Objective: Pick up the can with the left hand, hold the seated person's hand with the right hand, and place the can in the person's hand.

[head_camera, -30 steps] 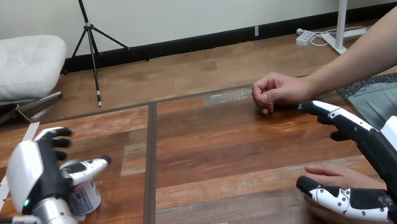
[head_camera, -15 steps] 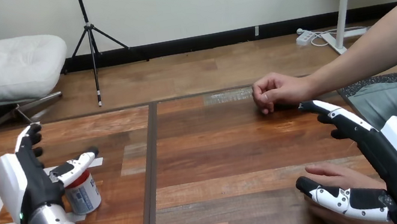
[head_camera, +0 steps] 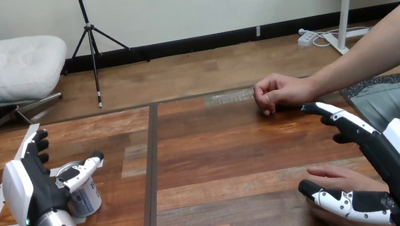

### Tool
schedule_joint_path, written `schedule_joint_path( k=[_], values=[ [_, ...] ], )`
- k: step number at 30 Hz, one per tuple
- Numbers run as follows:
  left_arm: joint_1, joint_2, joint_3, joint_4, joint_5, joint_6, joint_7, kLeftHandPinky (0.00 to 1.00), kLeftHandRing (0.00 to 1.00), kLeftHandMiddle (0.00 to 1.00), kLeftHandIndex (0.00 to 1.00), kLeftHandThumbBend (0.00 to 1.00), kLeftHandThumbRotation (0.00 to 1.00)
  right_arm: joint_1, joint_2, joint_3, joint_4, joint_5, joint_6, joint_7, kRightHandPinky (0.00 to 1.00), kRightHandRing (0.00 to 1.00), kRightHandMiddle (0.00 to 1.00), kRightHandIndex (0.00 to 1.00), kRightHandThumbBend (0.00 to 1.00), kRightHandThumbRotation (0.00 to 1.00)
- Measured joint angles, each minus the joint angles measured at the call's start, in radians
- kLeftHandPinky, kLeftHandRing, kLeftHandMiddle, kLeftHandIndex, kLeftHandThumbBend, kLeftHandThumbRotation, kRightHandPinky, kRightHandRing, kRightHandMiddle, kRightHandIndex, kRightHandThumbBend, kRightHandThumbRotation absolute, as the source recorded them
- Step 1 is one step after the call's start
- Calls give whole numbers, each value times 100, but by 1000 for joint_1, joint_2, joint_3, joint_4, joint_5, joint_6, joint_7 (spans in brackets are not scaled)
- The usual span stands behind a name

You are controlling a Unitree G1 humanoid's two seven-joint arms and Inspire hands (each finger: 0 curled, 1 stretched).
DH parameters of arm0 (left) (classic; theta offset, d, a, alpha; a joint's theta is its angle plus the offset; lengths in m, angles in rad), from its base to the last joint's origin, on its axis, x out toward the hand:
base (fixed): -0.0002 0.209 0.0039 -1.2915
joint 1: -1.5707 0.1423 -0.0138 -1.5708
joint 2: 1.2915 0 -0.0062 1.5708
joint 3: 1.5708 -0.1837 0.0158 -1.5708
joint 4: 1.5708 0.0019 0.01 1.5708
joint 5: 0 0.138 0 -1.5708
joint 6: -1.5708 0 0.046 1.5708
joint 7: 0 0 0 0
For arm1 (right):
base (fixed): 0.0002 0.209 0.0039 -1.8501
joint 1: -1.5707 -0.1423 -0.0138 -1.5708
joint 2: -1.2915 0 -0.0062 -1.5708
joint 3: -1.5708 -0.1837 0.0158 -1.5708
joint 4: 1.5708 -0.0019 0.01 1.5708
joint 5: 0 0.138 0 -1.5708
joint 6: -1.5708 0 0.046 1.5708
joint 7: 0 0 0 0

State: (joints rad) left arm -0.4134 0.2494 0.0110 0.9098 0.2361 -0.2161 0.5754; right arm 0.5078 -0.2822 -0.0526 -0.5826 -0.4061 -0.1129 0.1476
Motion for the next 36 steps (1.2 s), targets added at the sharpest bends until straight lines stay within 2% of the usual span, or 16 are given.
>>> schedule_joint_path(
  k=[16,36],
  values=[
    [0,-1,0,42,6,9,-9,71,79,82,82,77,0,0,2,0,0,2,3,8,81,91,93,89,53,0],
    [0,-2,-1,79,6,6,-17,68,76,79,78,78,0,0,2,0,0,-1,3,8,81,91,93,89,52,0]
  ],
)
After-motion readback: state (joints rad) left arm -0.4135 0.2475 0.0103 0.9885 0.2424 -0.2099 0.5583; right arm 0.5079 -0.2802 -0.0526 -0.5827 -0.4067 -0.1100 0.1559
